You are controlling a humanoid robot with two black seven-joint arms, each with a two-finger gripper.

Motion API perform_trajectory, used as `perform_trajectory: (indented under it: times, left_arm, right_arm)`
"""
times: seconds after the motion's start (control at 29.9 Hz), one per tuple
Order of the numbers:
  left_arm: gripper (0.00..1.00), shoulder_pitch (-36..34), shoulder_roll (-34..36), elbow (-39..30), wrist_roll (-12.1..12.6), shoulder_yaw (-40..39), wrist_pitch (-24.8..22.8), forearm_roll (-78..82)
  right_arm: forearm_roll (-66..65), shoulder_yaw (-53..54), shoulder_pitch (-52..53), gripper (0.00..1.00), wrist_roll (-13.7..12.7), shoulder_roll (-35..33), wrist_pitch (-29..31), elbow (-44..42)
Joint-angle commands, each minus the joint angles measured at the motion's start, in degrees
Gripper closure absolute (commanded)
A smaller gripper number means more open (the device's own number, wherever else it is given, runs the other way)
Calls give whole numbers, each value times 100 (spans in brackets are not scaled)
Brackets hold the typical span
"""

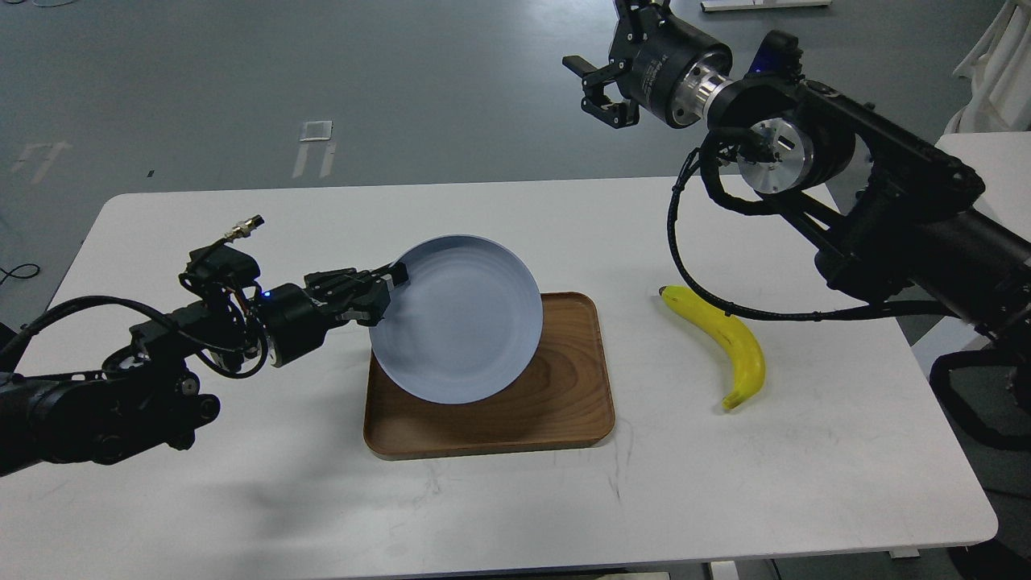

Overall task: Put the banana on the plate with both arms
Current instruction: 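Lift the plate with the left gripper and lower it onto the wooden tray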

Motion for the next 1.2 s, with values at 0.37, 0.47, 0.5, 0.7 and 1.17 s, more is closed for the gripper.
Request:
perform_trajectory:
  times: [0.37,0.47,0.5,0.7,1.17]
  left_arm:
    - [100,-48,-1024,962,-1,401,-56,-10]
    - [100,-48,-1121,1068,-1,445,-153,-10]
    - [100,-48,-1139,1085,-1,445,-153,-10]
    - [100,-39,-1156,1103,-1,436,-162,-28]
    - [47,-57,-1315,1059,-1,436,-136,-107]
  right_arm:
    - [0,-4,-21,0,0,-75,9,9]
    - [0,5,-12,0,0,-84,8,9]
    - [0,5,-12,0,0,-84,9,18]
    - [0,5,-21,0,0,-101,9,18]
    - [9,-4,-12,0,0,-119,9,27]
